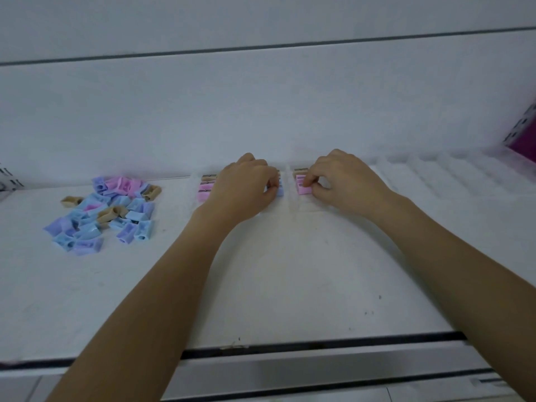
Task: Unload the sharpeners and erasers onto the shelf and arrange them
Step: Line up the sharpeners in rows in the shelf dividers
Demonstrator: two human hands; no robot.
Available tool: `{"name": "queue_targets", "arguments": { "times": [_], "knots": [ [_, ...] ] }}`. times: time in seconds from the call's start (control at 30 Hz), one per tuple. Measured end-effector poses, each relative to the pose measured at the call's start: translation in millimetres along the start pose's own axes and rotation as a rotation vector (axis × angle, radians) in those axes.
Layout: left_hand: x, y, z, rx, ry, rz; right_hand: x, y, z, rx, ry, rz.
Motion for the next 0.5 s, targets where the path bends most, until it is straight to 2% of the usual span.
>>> {"name": "queue_targets", "arguments": {
  "times": [0.2,0.37,0.5],
  "knots": [
    [0.8,2.6,-2.6,0.032,0.001,0.014,2.8,-0.4,2.3,0.021,-0.043,0.056],
    [-5.0,3.2,-2.5,0.026,-0.027,-0.068,-3.3,0.4,5.9,0.001,0.008,-0.026],
    [-5.5,3.1,-3.0,0.032,-0.026,-0.067,-3.3,0.4,7.4,-0.020,0.000,-0.035]
  ]
}}
Point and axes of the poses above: each hand's wrist, its own y-axis away from the middle knuckle, its own x-axis out of the back of the hand, z = x × y, the point moved 5 cm from there along -y, towards the middle knuckle, and after that the axes turned 13 degrees about -y, right-handed, at the moved point
